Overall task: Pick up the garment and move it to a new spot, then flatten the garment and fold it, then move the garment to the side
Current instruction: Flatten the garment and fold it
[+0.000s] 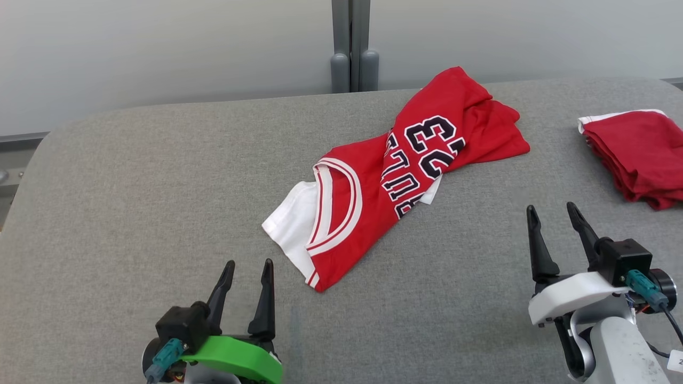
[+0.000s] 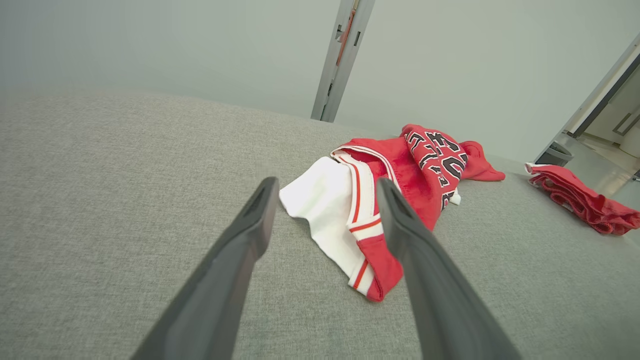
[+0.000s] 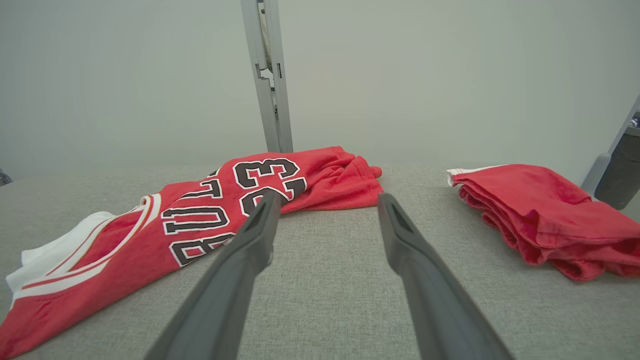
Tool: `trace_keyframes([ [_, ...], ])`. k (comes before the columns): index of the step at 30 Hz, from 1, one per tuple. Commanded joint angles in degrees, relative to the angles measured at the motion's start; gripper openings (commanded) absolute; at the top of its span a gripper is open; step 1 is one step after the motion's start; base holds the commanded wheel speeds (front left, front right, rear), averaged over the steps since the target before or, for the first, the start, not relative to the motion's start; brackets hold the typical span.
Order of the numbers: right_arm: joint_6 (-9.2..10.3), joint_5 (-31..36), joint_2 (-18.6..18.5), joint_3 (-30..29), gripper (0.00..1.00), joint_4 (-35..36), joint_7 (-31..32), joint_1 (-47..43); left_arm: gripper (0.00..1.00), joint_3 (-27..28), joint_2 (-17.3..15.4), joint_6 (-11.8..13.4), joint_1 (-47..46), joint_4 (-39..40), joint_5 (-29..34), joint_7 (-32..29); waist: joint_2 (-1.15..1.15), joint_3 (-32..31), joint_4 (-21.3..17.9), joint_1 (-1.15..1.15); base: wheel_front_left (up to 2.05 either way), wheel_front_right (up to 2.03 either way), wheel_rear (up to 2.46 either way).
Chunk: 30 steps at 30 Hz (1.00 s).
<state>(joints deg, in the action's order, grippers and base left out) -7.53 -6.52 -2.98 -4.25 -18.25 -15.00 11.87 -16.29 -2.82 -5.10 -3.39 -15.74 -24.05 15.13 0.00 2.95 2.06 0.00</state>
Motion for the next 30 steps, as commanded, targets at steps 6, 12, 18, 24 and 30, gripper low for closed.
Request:
trace_keyframes([
  [6, 0.10, -2.79, -0.04, 1.77, 1.00, 1.36, -0.24, -1.95, 1.00, -3.44, -0.16, -0.96, -1.60, -2.69, 0.41, 0.00, 0.00, 0.96, -1.00, 0.00, 0.00, 0.00, 0.00],
  [12, 0.10, -2.81, -0.03, 3.94, 1.00, 2.13, -0.23, -0.12, 1.00, -8.49, -0.18, -1.66, -6.81, -9.06, -0.62, -0.01, 0.00, 3.65, -3.20, 0.00, 0.00, 0.00, 0.00],
  [18, 0.10, -2.20, -0.03, 5.68, 1.00, 2.62, -0.24, 1.93, 1.00, -9.74, -0.20, -1.94, -12.71, -15.49, -3.53, -0.01, 0.00, 7.45, -6.26, 0.00, 0.00, 0.00, 0.00],
  [24, 0.10, -2.62, -0.03, 6.18, 1.00, 2.83, -0.24, 3.12, 1.00, -8.39, -0.20, -1.90, -16.93, -21.89, -4.86, -0.01, 0.00, 10.31, -8.51, 0.00, 0.00, 0.00, 0.00],
  [30, 0.10, -2.74, -0.02, 5.81, 1.00, 2.84, -0.25, 3.34, 1.00, -7.27, -0.20, -1.67, -18.10, -23.33, -5.69, -0.01, 0.00, 11.19, -9.12, 0.00, 0.00, 0.00, 0.00],
])
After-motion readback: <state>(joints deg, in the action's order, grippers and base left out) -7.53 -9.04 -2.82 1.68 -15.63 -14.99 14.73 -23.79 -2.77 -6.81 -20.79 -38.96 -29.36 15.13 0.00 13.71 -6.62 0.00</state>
